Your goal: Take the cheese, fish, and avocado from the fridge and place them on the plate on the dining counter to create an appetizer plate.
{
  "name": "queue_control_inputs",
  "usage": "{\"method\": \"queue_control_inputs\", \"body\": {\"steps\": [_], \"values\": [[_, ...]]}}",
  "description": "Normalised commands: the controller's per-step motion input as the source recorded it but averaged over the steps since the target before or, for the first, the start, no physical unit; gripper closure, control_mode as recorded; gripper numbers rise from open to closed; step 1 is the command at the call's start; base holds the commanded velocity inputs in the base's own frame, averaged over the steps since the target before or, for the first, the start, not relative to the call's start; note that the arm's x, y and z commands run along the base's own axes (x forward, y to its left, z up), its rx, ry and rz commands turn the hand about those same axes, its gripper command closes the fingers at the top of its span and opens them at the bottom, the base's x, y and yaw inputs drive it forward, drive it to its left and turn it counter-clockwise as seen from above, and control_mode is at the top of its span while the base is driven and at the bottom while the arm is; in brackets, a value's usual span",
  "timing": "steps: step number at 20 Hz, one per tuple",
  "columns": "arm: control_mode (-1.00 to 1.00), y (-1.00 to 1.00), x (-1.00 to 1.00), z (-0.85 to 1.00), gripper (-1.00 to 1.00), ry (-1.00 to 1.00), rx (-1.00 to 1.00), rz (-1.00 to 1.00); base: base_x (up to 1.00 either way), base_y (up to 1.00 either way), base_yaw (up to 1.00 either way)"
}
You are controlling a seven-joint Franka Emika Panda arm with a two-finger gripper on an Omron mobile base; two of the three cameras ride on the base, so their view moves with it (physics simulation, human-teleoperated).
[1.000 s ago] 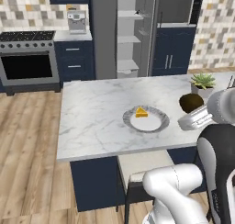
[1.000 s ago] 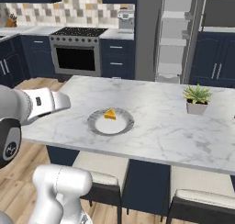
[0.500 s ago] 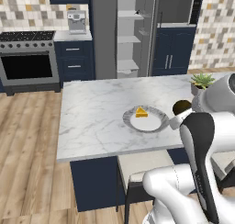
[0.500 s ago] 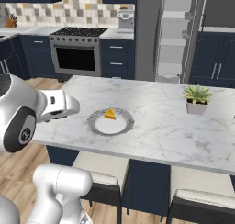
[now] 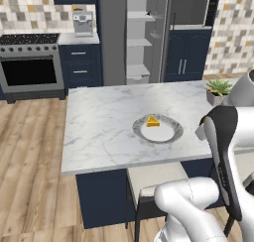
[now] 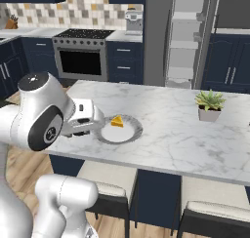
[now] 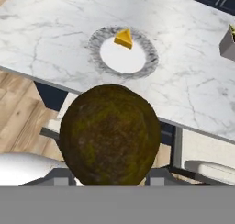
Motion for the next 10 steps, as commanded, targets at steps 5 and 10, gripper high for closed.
{"method": "queue_control_inputs", "body": {"steps": [5,10], "values": [[-1.00,-0.41,0.24,-0.28,1.00,0.17,0.00,-0.03,0.00,0.00,0.00],[-1.00,-0.25,0.66,-0.20,1.00,0.14,0.00,-0.04,0.00,0.00,0.00]]}}
